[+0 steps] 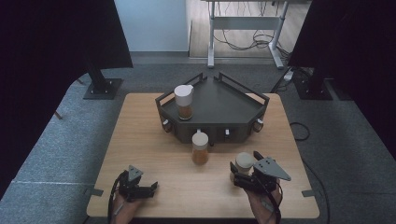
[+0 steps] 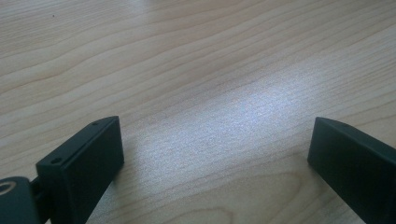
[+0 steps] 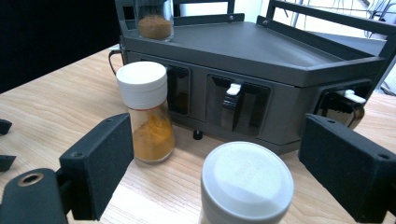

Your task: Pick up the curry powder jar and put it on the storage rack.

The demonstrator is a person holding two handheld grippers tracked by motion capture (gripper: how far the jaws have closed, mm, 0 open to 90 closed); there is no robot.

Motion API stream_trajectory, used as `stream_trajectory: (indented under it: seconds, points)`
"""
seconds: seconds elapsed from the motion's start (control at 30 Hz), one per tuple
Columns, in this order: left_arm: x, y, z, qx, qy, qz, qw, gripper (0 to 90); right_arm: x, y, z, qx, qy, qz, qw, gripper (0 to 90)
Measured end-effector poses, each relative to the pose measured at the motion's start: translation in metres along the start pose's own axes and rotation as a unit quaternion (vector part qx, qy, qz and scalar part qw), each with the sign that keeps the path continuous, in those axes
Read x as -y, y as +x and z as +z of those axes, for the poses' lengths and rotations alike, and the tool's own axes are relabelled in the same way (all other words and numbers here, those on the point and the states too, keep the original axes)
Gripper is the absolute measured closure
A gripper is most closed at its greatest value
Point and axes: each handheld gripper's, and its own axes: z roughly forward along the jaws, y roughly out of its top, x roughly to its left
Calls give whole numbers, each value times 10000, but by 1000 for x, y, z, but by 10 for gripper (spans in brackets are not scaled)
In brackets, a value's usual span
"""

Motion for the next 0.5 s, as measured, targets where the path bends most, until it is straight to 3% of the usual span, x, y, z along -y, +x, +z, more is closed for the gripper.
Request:
stream_trajectory:
  seconds: [0.5]
  points:
    - [0, 0, 0, 1, 0, 0, 10000, 31, -3, 10, 10, -47, -66, 27, 10000, 102]
